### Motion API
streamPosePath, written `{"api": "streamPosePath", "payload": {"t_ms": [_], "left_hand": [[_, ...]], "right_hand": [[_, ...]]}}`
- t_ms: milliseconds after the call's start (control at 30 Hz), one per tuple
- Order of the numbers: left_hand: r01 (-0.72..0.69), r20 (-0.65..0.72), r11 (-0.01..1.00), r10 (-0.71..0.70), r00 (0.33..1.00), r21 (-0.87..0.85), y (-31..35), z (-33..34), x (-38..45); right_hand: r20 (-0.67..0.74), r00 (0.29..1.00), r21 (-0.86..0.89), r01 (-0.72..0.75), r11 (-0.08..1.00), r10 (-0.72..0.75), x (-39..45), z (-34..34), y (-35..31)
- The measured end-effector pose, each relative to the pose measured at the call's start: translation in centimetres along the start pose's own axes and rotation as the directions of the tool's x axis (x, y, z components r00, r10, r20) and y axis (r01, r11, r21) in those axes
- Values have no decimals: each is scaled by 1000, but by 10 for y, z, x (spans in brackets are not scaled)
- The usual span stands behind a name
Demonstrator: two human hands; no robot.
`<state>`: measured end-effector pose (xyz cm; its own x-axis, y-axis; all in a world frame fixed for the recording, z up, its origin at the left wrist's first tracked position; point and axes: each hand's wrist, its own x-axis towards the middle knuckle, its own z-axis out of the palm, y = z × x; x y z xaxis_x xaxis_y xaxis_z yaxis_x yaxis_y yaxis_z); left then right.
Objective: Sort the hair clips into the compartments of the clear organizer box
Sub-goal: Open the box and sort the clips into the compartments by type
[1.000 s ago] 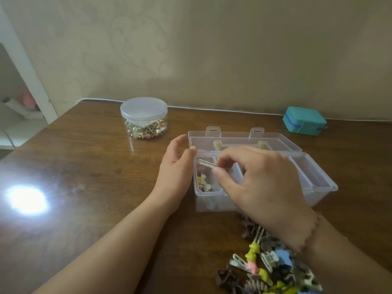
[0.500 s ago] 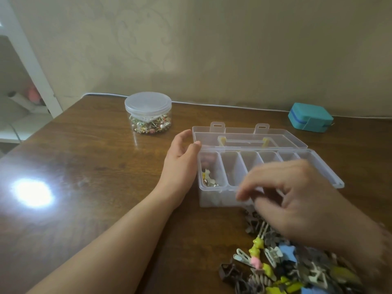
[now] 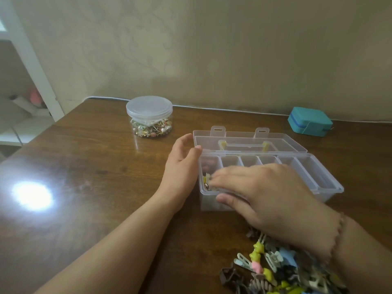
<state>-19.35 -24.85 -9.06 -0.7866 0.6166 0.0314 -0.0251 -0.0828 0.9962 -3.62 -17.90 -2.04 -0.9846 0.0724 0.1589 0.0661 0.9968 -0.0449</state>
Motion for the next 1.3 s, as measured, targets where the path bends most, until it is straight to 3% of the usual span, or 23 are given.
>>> {"api": "streamPosePath", "payload": {"t_ms": [233, 400, 667, 800, 867, 1067, 1133, 1200, 1300], "left_hand": [[18, 17, 1000, -18, 1000, 6, 1, 0, -2], [-12, 15, 1000, 12, 1000, 20, 2, 1, -2], [-40, 23, 998, 38, 999, 51, 2, 2, -2], [-37, 26, 998, 35, 999, 49, 4, 1, -3], [-34, 20, 998, 33, 999, 48, 3, 0, -2], [-10, 13, 1000, 10, 1000, -5, 1, 0, 0], [4, 25, 1000, -4, 1000, -15, 1, -1, 1], [6, 30, 1000, -6, 1000, -11, 1, 0, 0], [-8, 32, 1000, 8, 999, -16, 0, 0, 0]], "right_hand": [[148, 989, 26, -25, 999, 21, 10, -14, -1], [320, 947, -125, 73, 989, -29, 27, -18, -4], [349, 936, 85, 17, 996, -46, 32, -34, 14], [251, 967, 274, -40, 961, -31, 43, -38, 22], [243, 970, 273, -42, 961, -27, 53, -36, 21], [395, 919, 106, -57, 993, 10, 72, -23, 12], [333, 941, 47, -73, 996, 53, 73, -15, 12], [155, 982, 2, -108, 994, 107, 67, -9, 15], [-18, 997, 27, -73, 997, 74, 46, -17, 17]]}}
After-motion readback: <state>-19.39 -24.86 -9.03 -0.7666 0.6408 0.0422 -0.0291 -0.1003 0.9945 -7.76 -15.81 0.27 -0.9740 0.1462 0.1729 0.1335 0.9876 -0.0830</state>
